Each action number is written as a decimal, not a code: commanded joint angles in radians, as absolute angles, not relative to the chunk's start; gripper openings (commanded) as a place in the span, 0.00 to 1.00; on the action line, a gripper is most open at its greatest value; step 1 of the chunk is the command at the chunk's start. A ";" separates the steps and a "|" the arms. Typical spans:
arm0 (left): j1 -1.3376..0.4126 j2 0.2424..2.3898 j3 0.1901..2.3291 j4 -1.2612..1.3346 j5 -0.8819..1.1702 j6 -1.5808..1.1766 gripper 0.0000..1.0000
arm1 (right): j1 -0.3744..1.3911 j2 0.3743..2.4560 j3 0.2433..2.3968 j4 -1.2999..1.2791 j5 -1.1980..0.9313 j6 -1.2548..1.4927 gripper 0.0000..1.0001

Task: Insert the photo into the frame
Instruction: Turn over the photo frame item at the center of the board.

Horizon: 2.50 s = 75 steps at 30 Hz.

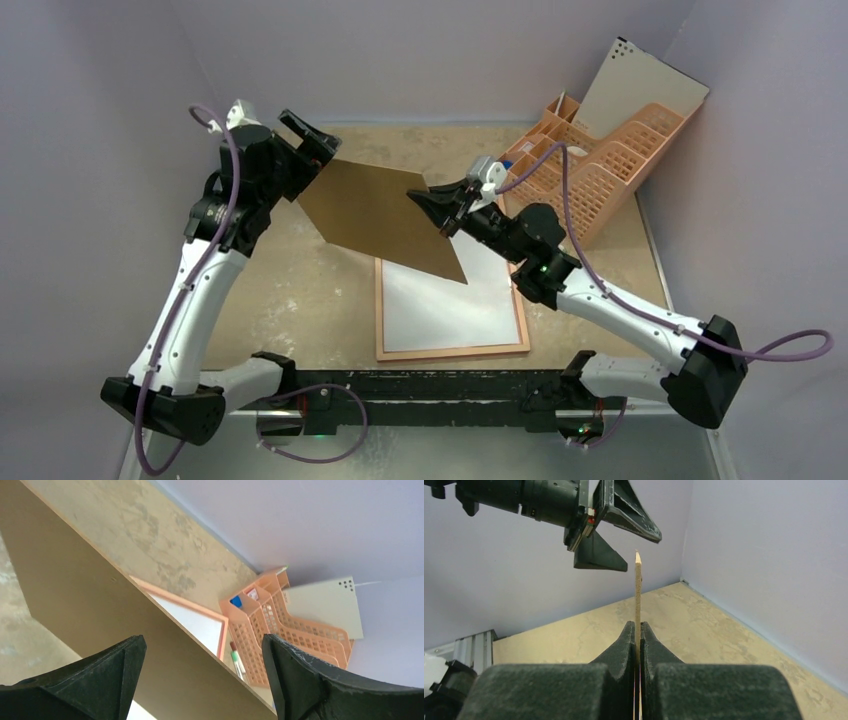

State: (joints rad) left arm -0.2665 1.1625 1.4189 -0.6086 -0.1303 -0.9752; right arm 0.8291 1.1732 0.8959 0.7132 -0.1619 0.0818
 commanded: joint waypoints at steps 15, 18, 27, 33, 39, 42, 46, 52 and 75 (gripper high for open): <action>-0.262 0.769 1.147 -0.835 0.082 -1.306 0.47 | 0.928 1.132 0.893 0.692 -0.407 -0.043 0.00; -0.262 0.690 1.083 -0.846 0.070 -1.364 0.38 | 0.933 1.122 0.878 0.689 -0.442 -0.039 0.00; -0.262 0.580 0.935 -0.819 0.200 -1.539 0.32 | 0.937 1.093 0.838 0.671 -0.585 -0.054 0.00; -0.262 0.548 0.921 -0.906 0.226 -1.624 0.53 | 0.940 1.087 0.822 0.661 -0.644 -0.084 0.00; -0.262 0.529 0.923 -1.001 0.192 -1.674 0.70 | 0.946 1.095 0.826 0.639 -0.702 -0.109 0.00; -0.262 0.512 0.896 -0.996 0.184 -1.706 0.59 | 0.948 1.101 0.832 0.614 -0.721 -0.124 0.00; -0.262 0.505 0.901 -0.997 0.154 -1.724 0.40 | 0.948 1.103 0.835 0.587 -0.716 -0.136 0.00; -0.262 0.524 0.910 -0.968 0.140 -1.707 0.00 | 0.949 1.104 0.833 0.577 -0.686 -0.134 0.23; -0.262 0.828 1.233 -0.239 0.152 -0.698 0.00 | 0.942 1.088 0.957 0.562 -0.218 0.288 0.78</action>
State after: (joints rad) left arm -0.2619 0.8524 1.1717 -0.6029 0.0368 -1.0222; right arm 0.9489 1.0477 0.8536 0.5316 -0.5465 0.0696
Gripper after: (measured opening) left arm 0.042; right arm 0.779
